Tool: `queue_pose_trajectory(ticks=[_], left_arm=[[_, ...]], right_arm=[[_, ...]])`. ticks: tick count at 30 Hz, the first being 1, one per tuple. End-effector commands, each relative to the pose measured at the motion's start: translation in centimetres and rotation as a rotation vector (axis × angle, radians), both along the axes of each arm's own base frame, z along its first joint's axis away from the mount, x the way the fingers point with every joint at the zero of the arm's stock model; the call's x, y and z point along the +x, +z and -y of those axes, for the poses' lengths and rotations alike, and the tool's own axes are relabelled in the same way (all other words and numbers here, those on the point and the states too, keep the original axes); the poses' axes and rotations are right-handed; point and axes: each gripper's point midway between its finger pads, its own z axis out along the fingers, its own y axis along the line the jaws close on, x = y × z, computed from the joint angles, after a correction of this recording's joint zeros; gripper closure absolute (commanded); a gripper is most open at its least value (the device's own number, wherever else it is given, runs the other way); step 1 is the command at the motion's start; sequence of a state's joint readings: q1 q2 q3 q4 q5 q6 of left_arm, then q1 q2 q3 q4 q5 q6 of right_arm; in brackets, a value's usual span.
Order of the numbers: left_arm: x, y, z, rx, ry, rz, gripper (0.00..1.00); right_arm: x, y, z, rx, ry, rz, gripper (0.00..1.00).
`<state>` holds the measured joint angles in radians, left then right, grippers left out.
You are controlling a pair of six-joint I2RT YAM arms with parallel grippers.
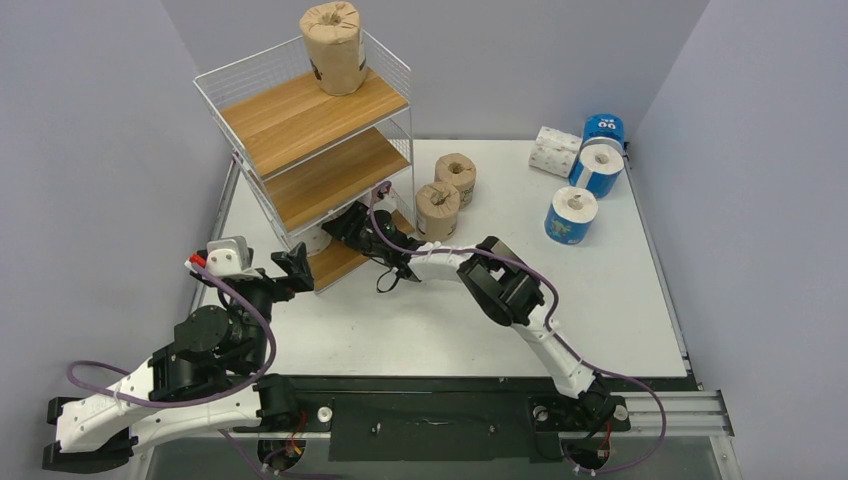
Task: Place and organize the paper towels onto the shelf
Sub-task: Place the paper towel on the shelf, then adjust the paper towel on the shelf.
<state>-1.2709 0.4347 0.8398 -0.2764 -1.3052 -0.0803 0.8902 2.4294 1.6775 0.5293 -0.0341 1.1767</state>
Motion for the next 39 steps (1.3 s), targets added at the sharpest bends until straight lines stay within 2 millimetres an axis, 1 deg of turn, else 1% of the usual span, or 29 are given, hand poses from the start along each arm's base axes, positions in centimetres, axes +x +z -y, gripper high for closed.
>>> queue_pose_trajectory(ticks=[1, 4, 6, 7, 8, 9, 10, 11, 12, 13, 14, 15, 16, 18, 21, 22, 23, 24, 25, 30, 31, 32, 33, 34, 35, 36, 37, 38, 39], left_arm=[[0.0, -0.4, 0.5, -0.001, -0.017, -0.003, 0.05], [0.1, -0.5, 0.6, -0.001, -0.019, -0.005, 0.05], [0.0, -0.6, 0.6, -0.002, -0.021, -0.007, 0.04], [0.0, -0.6, 0.5, 0.0, -0.021, -0.009, 0.04], [0.0, -0.6, 0.5, -0.004, -0.02, -0.009, 0.04], [0.0, -0.7, 0.4, -0.004, -0.019, -0.01, 0.04], [-0.1, -0.7, 0.3, -0.009, -0.02, -0.01, 0.04], [-0.1, -0.7, 0.2, -0.015, -0.021, -0.008, 0.04], [-0.1, -0.7, 0.2, -0.017, -0.021, -0.008, 0.04], [-0.2, -0.7, 0.1, -0.021, -0.022, -0.007, 0.04], [-0.2, -0.7, 0.1, -0.022, -0.022, -0.007, 0.04], [-0.2, -0.7, 0.1, -0.024, -0.022, -0.006, 0.04], [-0.2, -0.8, 0.0, -0.023, -0.02, -0.007, 0.04], [-0.2, -0.8, -0.1, -0.029, -0.02, -0.006, 0.04], [-0.2, -0.8, 0.0, -0.03, -0.022, -0.006, 0.04], [-0.2, -0.7, -0.1, -0.032, -0.023, -0.006, 0.04], [-0.2, -0.8, -0.1, -0.031, -0.024, -0.007, 0.04], [-0.2, -0.8, -0.1, -0.032, -0.024, -0.007, 0.04], [-0.2, -0.8, -0.1, -0.034, -0.022, -0.008, 0.04], [-0.3, -1.0, 0.0, -0.041, -0.028, -0.009, 0.04], [-0.3, -1.1, 0.0, -0.042, -0.028, -0.009, 0.04], [-0.2, -1.1, 0.1, -0.041, -0.03, -0.01, 0.04], [-0.2, -1.2, 0.2, -0.041, -0.031, -0.01, 0.04], [-0.2, -1.2, 0.2, -0.039, -0.033, -0.011, 0.04], [-0.2, -1.3, 0.3, -0.039, -0.033, -0.012, 0.04], [-0.2, -1.2, 0.3, -0.039, -0.035, -0.012, 0.04], [-0.2, -1.2, 0.3, -0.04, -0.036, -0.011, 0.04], [-0.2, -1.2, 0.4, -0.04, -0.038, -0.011, 0.04], [-0.2, -1.2, 0.4, -0.04, -0.038, -0.011, 0.04]], right_arm=[[-1.5, 2.1, -2.2, 0.051, 0.077, 0.024, 0.59], [-1.8, 2.0, -2.2, 0.044, 0.086, 0.024, 0.59], [-1.5, 3.2, -1.2, 0.06, 0.064, 0.045, 0.59], [-1.3, 2.6, -0.1, 0.049, 0.047, 0.043, 0.59], [-0.9, 4.1, 0.6, 0.071, 0.02, 0.066, 0.59], [-0.5, 3.1, 2.2, 0.053, -0.007, 0.053, 0.59], [0.0, 5.1, 3.1, 0.08, -0.039, 0.083, 0.58], [0.4, 4.1, 4.6, 0.058, -0.063, 0.072, 0.58], [1.0, 5.7, 5.6, 0.077, -0.103, 0.099, 0.58], [1.6, 5.0, 6.9, 0.058, -0.132, 0.096, 0.58], [2.1, 6.2, 7.7, 0.072, -0.16, 0.117, 0.58], [2.5, 6.0, 8.7, 0.058, -0.181, 0.12, 0.58], [2.9, 6.6, 9.2, 0.063, -0.201, 0.131, 0.58], [3.8, 6.8, 10.3, 0.056, -0.24, 0.138, 0.58], [5.0, 6.9, 11.1, 0.06, -0.288, 0.136, 0.58], [5.4, 6.5, 11.3, 0.06, -0.305, 0.128, 0.58], [5.8, 6.8, 11.4, 0.069, -0.322, 0.129, 0.59], [6.0, 6.4, 11.4, 0.068, -0.331, 0.125, 0.59], [6.3, 6.7, 11.5, 0.073, -0.351, 0.13, 0.59], [7.2, 6.5, 11.4, 0.074, -0.425, 0.124, 0.59], [7.4, 6.1, 11.5, 0.064, -0.441, 0.116, 0.59], [7.5, 6.4, 11.4, 0.072, -0.448, 0.116, 0.59], [7.7, 6.0, 11.4, 0.064, -0.459, 0.112, 0.59], [7.8, 6.4, 11.1, 0.071, -0.462, 0.113, 0.59], [7.9, 5.9, 11.2, 0.059, -0.478, 0.106, 0.58], [8.0, 6.2, 11.1, 0.063, -0.484, 0.107, 0.58], [8.1, 5.7, 11.1, 0.054, -0.493, 0.1, 0.58], [8.3, 5.9, 11.0, 0.066, -0.501, 0.096, 0.58], [8.4, 5.4, 11.1, 0.061, -0.506, 0.088, 0.58]])
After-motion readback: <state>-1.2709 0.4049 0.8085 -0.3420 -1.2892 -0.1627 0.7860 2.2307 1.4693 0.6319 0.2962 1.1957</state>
